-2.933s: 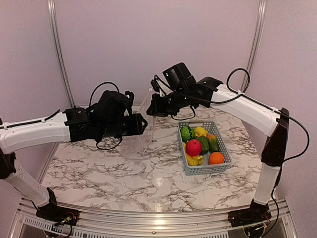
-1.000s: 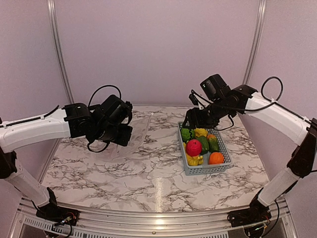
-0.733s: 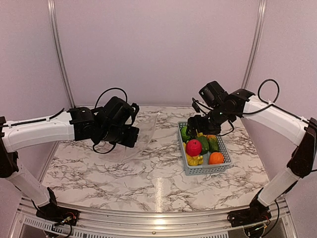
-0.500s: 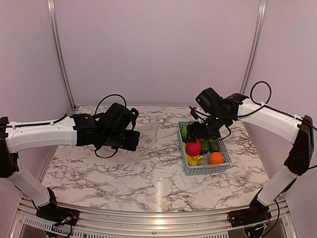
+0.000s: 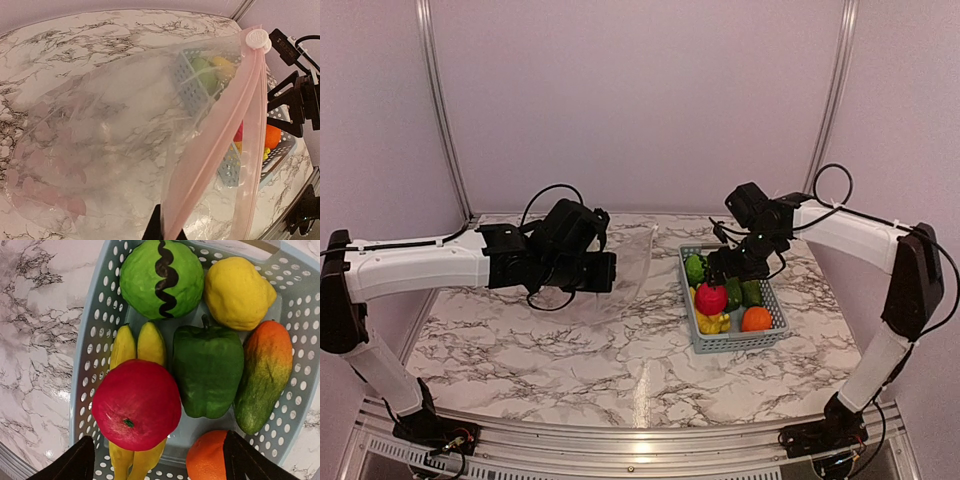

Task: Place the food in the zip-top bag and seal the zipper
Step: Pick up the fake vegetable from the bin.

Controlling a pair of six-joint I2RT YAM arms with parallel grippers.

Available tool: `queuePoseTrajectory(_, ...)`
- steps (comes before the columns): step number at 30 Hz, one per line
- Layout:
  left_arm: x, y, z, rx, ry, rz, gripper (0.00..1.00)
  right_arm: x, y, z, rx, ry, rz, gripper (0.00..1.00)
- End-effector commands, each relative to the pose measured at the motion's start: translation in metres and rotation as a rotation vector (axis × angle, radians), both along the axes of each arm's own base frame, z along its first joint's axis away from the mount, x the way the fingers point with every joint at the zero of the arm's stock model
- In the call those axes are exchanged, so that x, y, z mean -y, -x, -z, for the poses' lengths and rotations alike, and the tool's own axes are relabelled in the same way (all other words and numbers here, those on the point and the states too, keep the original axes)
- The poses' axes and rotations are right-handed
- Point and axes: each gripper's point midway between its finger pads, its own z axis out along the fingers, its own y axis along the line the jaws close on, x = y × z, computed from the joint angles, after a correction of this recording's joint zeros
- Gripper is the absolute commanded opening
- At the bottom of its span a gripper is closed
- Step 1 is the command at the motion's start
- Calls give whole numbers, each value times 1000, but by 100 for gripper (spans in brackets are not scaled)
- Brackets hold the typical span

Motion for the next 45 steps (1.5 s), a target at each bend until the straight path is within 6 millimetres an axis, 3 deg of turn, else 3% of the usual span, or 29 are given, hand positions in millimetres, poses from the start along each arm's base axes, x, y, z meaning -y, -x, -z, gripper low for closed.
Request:
queuePoseTrajectory(1, -4, 5, -5, -24, -14, 13, 1, -20, -5, -4, 25, -91, -38, 85)
queuePoseTrajectory(14, -13, 5, -8, -1, -43, 18, 2, -39, -10, 26, -31, -27, -29, 84)
queuePoseTrajectory(22, -10, 1, -8, 5, -31, 5, 3, -30, -11, 30, -49, 38, -4, 76)
queuePoseTrajectory(27, -9, -1, -6, 4, -41, 10, 3, -28, -9, 29, -56, 38, 0, 61)
queuePoseTrajectory(29, -10, -2, -6, 3, -41, 9, 3, -29, -9, 18, -41, 25, 7, 56)
queuePoseTrajectory(33, -10, -4, -6, 1, -31, 2, 3, -33, -9, -24, 27, -49, 19, 55)
queuePoseTrajectory(40, -4, -9, -8, 0, -2, -1, 4, -82, 5, -121, 199, -312, -98, 54)
queuePoseTrajectory(45, 1, -13, -11, 0, 6, 4, 4, -109, 10, -173, 259, -457, -146, 53)
